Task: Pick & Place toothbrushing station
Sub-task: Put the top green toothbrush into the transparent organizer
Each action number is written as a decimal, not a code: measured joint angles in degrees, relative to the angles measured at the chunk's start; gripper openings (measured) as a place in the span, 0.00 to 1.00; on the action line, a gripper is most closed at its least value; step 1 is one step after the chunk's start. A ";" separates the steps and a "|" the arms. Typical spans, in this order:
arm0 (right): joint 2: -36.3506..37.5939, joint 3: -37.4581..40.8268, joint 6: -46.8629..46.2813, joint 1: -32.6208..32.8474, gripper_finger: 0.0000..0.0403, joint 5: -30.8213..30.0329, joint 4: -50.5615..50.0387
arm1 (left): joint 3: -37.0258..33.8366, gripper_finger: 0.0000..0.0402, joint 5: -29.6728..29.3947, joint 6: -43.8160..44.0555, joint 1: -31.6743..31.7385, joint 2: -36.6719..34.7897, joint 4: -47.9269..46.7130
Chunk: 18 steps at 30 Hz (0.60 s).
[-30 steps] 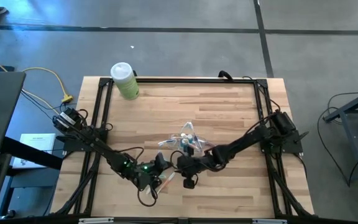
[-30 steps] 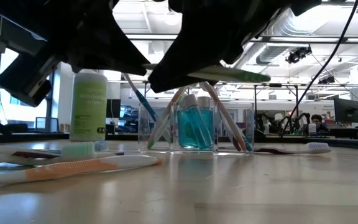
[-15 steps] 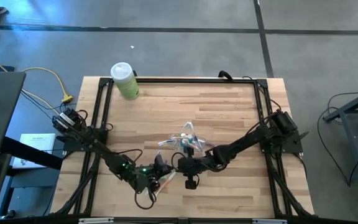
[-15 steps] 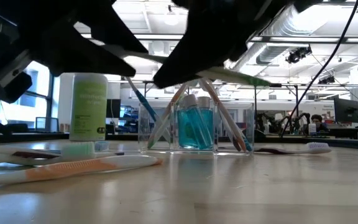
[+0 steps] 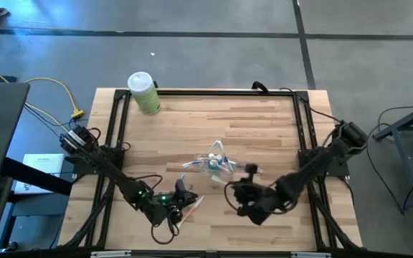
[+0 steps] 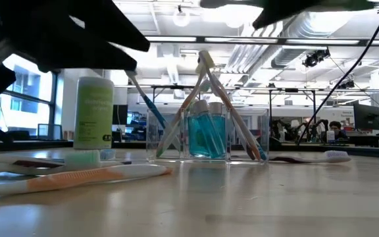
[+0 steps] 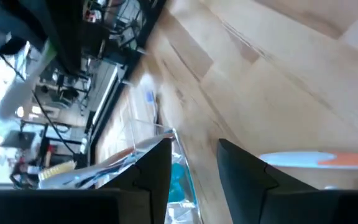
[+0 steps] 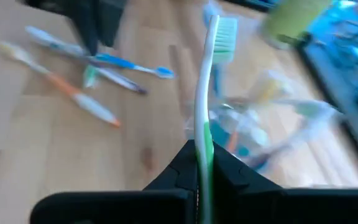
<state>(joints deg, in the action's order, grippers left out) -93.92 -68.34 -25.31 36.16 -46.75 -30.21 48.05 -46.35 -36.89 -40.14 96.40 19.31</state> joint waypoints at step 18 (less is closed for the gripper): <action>6.15 19.96 -24.70 9.43 0.02 -30.46 6.06 | -0.06 0.30 19.55 10.40 6.55 -6.07 -1.44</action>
<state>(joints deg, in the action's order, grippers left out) -87.77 -48.38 -50.00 45.59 -77.22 -24.15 47.99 -26.80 -26.49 -33.59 90.33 17.87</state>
